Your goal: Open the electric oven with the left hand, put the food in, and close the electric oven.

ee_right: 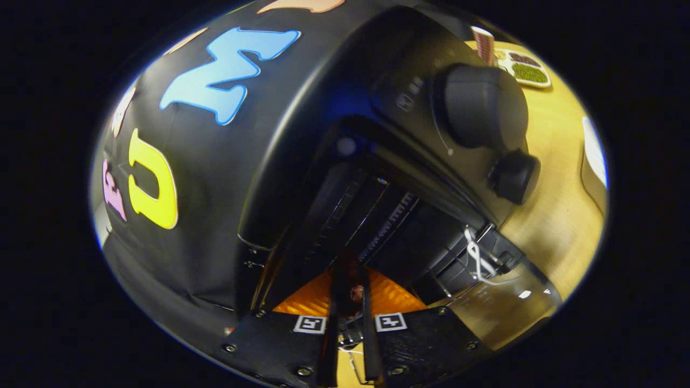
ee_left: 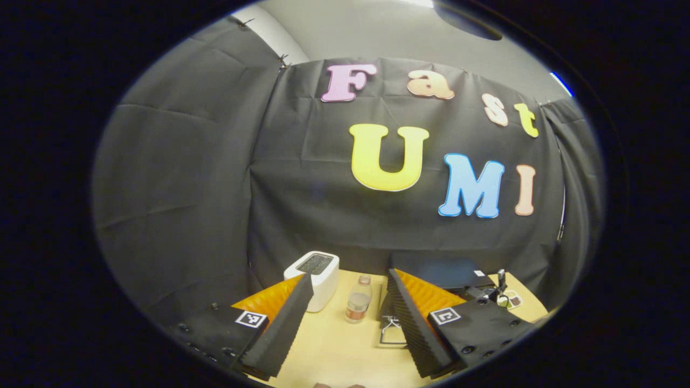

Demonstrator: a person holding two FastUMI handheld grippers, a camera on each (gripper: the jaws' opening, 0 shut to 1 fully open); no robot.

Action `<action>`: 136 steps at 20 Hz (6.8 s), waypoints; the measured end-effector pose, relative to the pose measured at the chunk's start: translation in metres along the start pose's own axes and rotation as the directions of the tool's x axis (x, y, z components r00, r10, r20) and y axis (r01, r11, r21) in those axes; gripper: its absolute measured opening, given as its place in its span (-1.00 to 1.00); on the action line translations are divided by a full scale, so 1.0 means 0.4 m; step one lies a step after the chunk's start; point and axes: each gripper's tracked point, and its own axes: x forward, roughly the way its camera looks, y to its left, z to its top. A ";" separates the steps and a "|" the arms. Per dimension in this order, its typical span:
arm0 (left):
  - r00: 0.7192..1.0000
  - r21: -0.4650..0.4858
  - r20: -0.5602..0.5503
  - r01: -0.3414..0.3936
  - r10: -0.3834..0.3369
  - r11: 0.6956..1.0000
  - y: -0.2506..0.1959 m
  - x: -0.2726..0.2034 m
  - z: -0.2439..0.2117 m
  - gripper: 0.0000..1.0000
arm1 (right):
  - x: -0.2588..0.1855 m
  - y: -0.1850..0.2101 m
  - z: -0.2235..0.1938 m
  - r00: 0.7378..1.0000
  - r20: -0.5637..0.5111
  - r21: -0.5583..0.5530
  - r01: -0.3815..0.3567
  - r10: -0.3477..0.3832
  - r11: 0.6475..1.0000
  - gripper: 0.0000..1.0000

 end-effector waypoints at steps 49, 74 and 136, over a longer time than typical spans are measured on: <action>0.829 0.026 -0.507 0.287 -0.235 0.958 -0.576 0.163 -0.558 0.96 | -0.942 0.091 0.542 0.857 0.461 -0.730 0.218 0.231 0.648 0.81; 0.458 0.075 -0.886 0.289 -0.069 0.954 -0.533 0.262 -1.033 0.94 | -0.950 -0.061 0.608 0.863 0.499 -0.662 0.324 0.074 0.676 0.80; 0.965 0.076 0.068 0.247 -0.252 0.966 -0.611 -0.063 0.058 0.97 | -1.116 0.276 0.540 0.846 0.383 -0.785 0.087 0.371 0.613 0.80</action>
